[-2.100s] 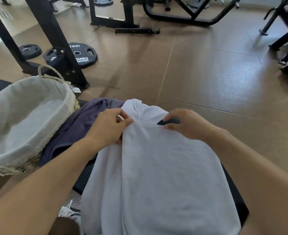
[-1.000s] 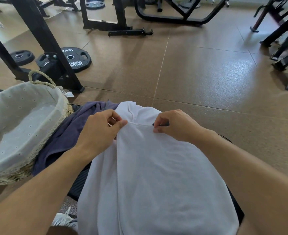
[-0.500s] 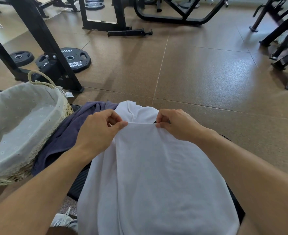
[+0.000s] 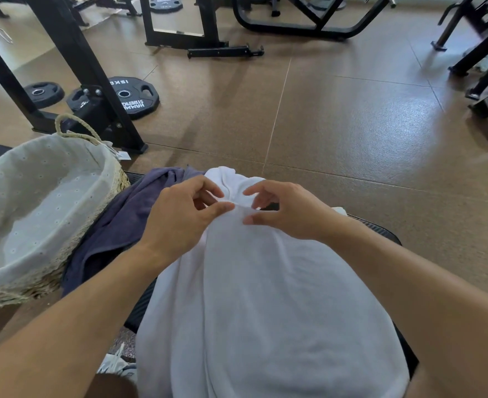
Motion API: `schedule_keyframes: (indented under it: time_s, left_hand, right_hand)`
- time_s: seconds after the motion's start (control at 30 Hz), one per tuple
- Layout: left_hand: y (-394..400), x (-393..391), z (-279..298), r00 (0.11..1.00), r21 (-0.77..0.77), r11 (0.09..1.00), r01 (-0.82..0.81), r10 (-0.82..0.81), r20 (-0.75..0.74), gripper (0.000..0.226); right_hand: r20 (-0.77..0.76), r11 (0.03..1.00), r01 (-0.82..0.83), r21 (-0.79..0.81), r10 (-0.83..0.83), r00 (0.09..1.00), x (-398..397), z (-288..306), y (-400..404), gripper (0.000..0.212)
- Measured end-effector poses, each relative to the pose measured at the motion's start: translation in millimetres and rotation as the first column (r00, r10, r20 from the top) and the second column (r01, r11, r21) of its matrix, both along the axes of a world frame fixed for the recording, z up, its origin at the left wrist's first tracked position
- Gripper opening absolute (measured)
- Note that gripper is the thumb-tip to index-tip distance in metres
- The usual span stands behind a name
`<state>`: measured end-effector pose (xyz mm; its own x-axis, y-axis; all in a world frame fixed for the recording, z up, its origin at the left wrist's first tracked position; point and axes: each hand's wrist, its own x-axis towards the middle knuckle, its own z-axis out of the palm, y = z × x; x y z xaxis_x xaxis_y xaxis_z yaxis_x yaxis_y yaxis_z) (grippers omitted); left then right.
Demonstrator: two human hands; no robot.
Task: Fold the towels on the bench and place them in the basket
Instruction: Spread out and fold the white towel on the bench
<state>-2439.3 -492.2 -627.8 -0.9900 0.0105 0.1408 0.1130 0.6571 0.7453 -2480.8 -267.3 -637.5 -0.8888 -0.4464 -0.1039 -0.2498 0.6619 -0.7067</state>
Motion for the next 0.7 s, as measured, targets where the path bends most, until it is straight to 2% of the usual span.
schedule_keyframes:
  time_s: [0.13, 0.23, 0.33, 0.4, 0.53, 0.7]
  left_hand:
    - [11.7, 7.1, 9.9, 0.998, 0.124, 0.99, 0.06, -0.061, -0.002, 0.032]
    - [13.3, 10.9, 9.8, 0.991, 0.115, 0.992, 0.051, -0.064, 0.115, 0.045]
    - [17.8, 20.4, 3.4, 0.949, -0.037, 0.995, 0.093, -0.078, 0.305, 0.036]
    - [23.4, 30.2, -0.8, 0.932, -0.13, 0.982, 0.136, -0.082, 0.353, 0.028]
    - [33.5, 44.3, -2.3, 0.93, -0.182, 0.967, 0.181, -0.108, 0.352, 0.034]
    - [26.5, 34.9, 2.6, 0.95, -0.197, 0.976, 0.097, -0.031, 0.312, 0.03]
  right_hand:
    - [-0.087, 0.986, -0.059, -0.156, 0.045, 0.995, 10.0, 6.3, -19.6, 0.019]
    - [-0.064, 0.974, -0.036, -0.224, 0.023, 0.998, 7.1, 10.8, -11.8, 0.014]
    - [-0.019, 0.963, 0.043, -0.267, -0.05, 0.999, -0.3, 13.1, 2.6, 0.017]
    - [0.004, 0.951, 0.083, -0.297, -0.086, 0.996, -5.1, 14.8, 10.8, 0.019]
    - [0.0, 0.943, 0.158, -0.294, -0.166, 0.986, -8.0, 20.9, 20.4, 0.018]
    - [-0.051, 0.93, 0.22, -0.293, -0.246, 0.968, -9.3, 21.9, 24.3, 0.019]
